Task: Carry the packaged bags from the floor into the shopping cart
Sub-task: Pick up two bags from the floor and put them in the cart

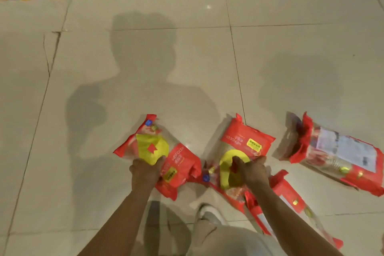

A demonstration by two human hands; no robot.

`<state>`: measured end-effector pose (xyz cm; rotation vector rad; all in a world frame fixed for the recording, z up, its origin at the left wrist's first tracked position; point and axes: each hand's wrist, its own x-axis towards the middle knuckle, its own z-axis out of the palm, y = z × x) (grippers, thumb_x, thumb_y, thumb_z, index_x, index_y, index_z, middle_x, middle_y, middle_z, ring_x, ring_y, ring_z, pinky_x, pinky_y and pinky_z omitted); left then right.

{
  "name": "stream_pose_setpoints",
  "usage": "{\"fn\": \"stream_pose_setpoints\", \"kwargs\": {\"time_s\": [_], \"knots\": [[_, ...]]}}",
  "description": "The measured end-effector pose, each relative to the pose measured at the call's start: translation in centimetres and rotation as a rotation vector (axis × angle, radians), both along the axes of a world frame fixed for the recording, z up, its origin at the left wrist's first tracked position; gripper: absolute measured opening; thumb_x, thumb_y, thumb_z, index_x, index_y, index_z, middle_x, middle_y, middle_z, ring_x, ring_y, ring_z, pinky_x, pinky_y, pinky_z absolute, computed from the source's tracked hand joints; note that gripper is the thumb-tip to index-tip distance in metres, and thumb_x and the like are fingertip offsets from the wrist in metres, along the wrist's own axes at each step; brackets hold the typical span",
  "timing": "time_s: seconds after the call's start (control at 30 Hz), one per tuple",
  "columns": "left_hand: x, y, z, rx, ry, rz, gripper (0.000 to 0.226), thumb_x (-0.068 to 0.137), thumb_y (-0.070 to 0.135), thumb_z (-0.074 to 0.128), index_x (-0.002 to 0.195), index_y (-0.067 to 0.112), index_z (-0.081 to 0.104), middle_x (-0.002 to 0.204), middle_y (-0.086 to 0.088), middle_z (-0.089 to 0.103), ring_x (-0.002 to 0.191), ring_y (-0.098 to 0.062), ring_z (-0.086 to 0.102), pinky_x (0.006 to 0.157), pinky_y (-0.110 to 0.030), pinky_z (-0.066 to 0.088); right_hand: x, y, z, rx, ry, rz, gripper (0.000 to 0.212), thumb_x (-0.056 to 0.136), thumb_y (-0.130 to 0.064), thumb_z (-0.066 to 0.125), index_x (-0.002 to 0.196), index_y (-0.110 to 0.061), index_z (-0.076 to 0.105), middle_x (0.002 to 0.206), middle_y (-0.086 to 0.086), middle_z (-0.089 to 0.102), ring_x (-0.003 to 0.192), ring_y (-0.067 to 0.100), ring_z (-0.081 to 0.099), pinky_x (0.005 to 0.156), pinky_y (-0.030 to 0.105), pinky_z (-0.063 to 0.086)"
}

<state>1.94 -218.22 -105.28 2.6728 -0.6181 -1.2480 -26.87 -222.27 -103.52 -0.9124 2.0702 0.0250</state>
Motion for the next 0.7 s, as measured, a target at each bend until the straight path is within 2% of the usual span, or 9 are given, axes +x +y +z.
{"fn": "stream_pose_setpoints", "kwargs": {"time_s": [0.1, 0.2, 0.27, 0.37, 0.5, 0.57, 0.6, 0.67, 0.7], "knots": [[1.3, -0.1, -5.5, -0.123, 0.073, 0.254, 0.113, 0.041, 0.080, 0.088, 0.123, 0.006, 0.064, 0.117, -0.012, 0.069, 0.110, -0.032, 0.065, 0.098, -0.046, 0.054, -0.7, -1.1, -3.6, -0.104, -0.174, -0.266, 0.086, 0.067, -0.049, 0.091, 0.130, -0.007, 0.051, 0.115, 0.008, 0.070, 0.108, 0.034, 0.068, 0.098, 0.043, 0.050], [1.1, -0.8, -5.1, -0.259, 0.301, 0.429, 0.080, 0.035, 0.049, 0.101, 0.102, 0.013, 0.076, 0.095, -0.006, 0.079, 0.092, -0.030, 0.075, 0.086, -0.053, 0.061, -0.2, -2.0, -3.9, -0.144, -0.335, -0.322, 0.059, 0.059, -0.023, 0.099, 0.109, -0.006, 0.070, 0.090, 0.007, 0.078, 0.078, 0.025, 0.076, 0.075, 0.042, 0.062], [0.9, -1.3, -2.9, -0.282, 0.341, 0.437, 0.072, 0.032, 0.038, 0.100, 0.094, 0.010, 0.078, 0.086, -0.008, 0.079, 0.084, -0.032, 0.076, 0.079, -0.051, 0.062, 1.3, -2.5, -2.6, -0.162, -0.338, -0.271, 0.071, 0.054, -0.023, 0.100, 0.113, -0.007, 0.064, 0.098, 0.009, 0.075, 0.081, 0.028, 0.074, 0.076, 0.046, 0.063], [1.7, -2.3, 1.6, -0.390, 0.231, 0.383, 0.079, 0.030, 0.049, 0.099, 0.093, 0.009, 0.073, 0.086, -0.008, 0.077, 0.079, -0.027, 0.076, 0.076, -0.053, 0.063, 3.7, -3.9, 2.3, -0.317, -0.312, -0.095, 0.095, 0.046, -0.044, 0.096, 0.125, -0.019, 0.049, 0.111, 0.003, 0.066, 0.093, 0.023, 0.070, 0.081, 0.048, 0.062], [2.8, -2.5, 18.4, -0.601, 0.138, 0.332, 0.076, 0.063, 0.020, 0.098, 0.119, 0.019, 0.048, 0.112, -0.002, 0.062, 0.098, -0.018, 0.066, 0.082, -0.044, 0.060, 8.1, -5.7, 17.8, -0.527, -0.346, 0.025, 0.081, 0.061, -0.030, 0.096, 0.122, -0.031, 0.043, 0.115, -0.002, 0.059, 0.101, 0.019, 0.064, 0.084, 0.038, 0.056], [3.2, -2.2, 24.0, -0.660, 0.094, 0.300, 0.077, 0.065, 0.019, 0.097, 0.122, 0.022, 0.046, 0.115, 0.001, 0.060, 0.100, -0.013, 0.065, 0.077, -0.035, 0.057, 9.5, -5.9, 23.1, -0.604, -0.323, 0.078, 0.082, 0.054, -0.037, 0.093, 0.116, -0.042, 0.040, 0.116, -0.002, 0.058, 0.104, 0.020, 0.063, 0.086, 0.041, 0.056], [4.8, -2.0, 30.7, -0.702, 0.069, 0.305, 0.078, 0.064, 0.020, 0.097, 0.123, 0.022, 0.046, 0.115, 0.003, 0.060, 0.100, -0.012, 0.065, 0.075, -0.032, 0.056, 11.0, -6.3, 30.1, -0.661, -0.349, 0.104, 0.082, 0.051, -0.040, 0.091, 0.114, -0.045, 0.039, 0.116, -0.002, 0.057, 0.105, 0.021, 0.063, 0.087, 0.043, 0.056], [5.7, -1.4, 36.8, -0.729, 0.043, 0.302, 0.080, 0.063, 0.020, 0.098, 0.124, 0.022, 0.046, 0.116, 0.002, 0.061, 0.100, -0.014, 0.065, 0.075, -0.033, 0.055, 12.2, -5.8, 35.8, -0.693, -0.349, 0.118, 0.084, 0.052, -0.037, 0.092, 0.117, -0.042, 0.040, 0.117, -0.001, 0.056, 0.105, 0.022, 0.062, 0.089, 0.046, 0.057], [7.5, -0.5, 44.6, -0.786, 0.034, 0.303, 0.079, 0.063, 0.018, 0.098, 0.123, 0.022, 0.046, 0.116, 0.002, 0.062, 0.100, -0.015, 0.065, 0.074, -0.032, 0.055, 13.9, -5.4, 43.9, -0.746, -0.399, 0.137, 0.086, 0.053, -0.036, 0.094, 0.120, -0.039, 0.041, 0.118, -0.001, 0.056, 0.106, 0.022, 0.061, 0.090, 0.047, 0.057]]}}
